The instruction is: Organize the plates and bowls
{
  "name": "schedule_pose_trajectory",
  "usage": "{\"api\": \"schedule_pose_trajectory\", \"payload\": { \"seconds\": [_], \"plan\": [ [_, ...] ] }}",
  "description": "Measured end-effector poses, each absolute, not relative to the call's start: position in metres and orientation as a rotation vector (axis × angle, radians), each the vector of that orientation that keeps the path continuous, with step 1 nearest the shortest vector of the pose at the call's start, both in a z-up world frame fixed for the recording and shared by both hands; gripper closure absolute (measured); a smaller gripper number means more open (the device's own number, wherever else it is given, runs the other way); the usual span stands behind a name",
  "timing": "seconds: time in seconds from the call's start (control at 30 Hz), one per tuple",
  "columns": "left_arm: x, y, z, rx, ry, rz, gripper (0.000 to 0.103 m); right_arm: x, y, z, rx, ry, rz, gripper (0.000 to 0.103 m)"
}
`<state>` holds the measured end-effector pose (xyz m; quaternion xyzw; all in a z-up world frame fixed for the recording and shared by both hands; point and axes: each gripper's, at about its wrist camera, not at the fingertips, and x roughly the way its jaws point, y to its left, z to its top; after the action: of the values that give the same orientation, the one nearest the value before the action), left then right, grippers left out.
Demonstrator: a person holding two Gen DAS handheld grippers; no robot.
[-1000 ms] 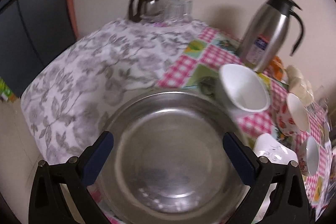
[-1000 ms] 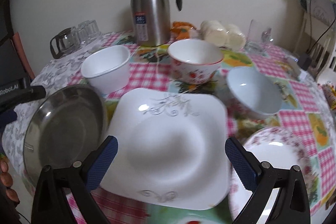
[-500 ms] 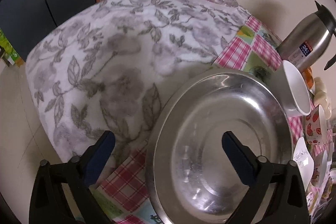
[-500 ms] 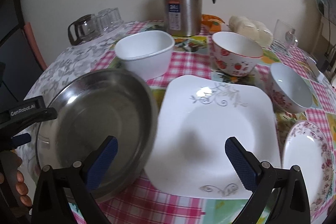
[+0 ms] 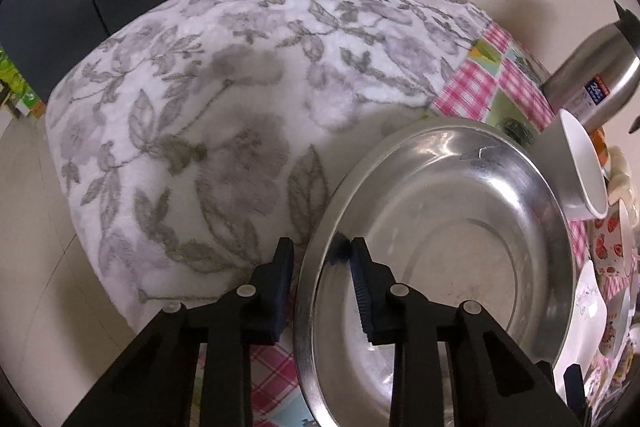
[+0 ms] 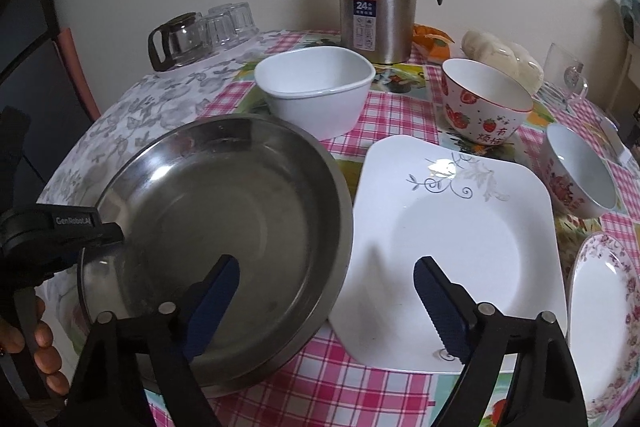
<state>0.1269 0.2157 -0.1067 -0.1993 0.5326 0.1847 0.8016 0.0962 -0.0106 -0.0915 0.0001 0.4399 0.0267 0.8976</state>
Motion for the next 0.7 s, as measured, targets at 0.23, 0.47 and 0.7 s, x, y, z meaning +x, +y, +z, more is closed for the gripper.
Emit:
{"api": "schedule_pose_trajectory", "payload": {
  "seconds": [0.23,0.47,0.7],
  "plan": [
    [0.116,0.233,-0.107,-0.448,1.139,0.49,0.074,0.096,-0.004,-0.092,0.009,0.907,0.077,0.029],
    [0.118,0.237,-0.109,-0.454,1.149,0.517,0.06,0.095,0.005,-0.093,0.013,0.896,0.093,0.048],
    [0.114,0.24,-0.11,-0.467,1.146,0.528,0.056,0.096,0.009,-0.096,0.043,0.913,0.143,0.064]
  ]
}}
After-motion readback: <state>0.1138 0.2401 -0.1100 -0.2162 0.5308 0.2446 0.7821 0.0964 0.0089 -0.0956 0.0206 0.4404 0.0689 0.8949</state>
